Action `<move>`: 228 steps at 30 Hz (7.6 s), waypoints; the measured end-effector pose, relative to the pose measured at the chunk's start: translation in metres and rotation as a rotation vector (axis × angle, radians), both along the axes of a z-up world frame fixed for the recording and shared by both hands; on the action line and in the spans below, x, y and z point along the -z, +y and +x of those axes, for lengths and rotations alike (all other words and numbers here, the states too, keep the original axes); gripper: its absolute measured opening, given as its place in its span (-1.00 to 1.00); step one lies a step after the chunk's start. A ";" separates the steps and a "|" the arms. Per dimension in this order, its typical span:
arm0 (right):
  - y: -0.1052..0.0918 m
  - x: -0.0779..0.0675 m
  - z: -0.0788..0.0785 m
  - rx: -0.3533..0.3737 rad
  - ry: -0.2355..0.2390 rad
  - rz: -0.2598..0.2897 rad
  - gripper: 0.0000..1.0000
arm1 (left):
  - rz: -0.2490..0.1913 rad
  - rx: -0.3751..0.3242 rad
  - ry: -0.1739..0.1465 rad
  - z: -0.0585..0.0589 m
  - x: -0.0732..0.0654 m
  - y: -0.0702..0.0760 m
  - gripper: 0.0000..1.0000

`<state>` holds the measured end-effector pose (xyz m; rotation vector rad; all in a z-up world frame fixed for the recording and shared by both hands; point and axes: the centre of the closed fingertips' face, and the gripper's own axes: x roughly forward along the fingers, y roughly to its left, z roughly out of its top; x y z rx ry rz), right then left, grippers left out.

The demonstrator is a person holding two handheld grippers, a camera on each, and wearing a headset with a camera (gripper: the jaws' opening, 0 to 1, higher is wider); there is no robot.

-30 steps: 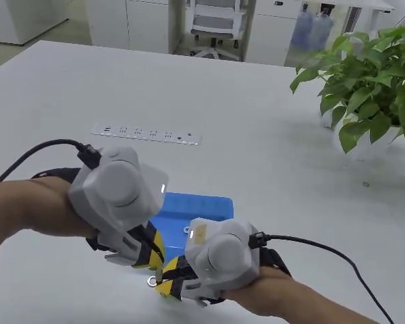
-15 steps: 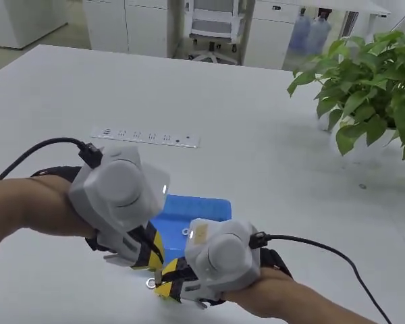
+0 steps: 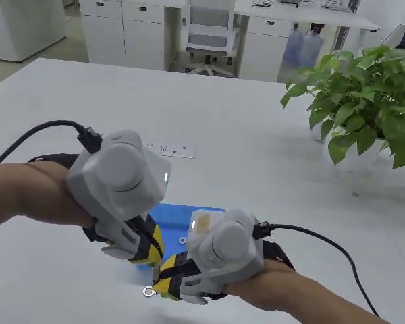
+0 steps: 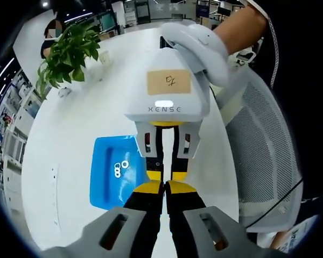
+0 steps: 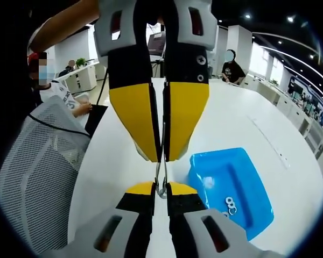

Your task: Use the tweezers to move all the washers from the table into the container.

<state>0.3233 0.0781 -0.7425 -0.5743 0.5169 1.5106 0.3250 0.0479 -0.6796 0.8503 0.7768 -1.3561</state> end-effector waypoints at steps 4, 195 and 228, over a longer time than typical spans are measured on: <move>-0.002 -0.007 0.004 -0.003 -0.009 0.001 -0.81 | 0.005 0.012 -0.012 0.003 -0.007 -0.003 -0.89; 0.018 0.026 0.012 -0.019 -0.041 -0.017 -0.78 | 0.005 -0.042 -0.005 0.008 0.025 0.020 -0.89; 0.020 0.049 0.005 -0.038 -0.015 -0.049 -0.74 | -0.005 -0.076 0.041 0.006 0.042 0.022 -0.89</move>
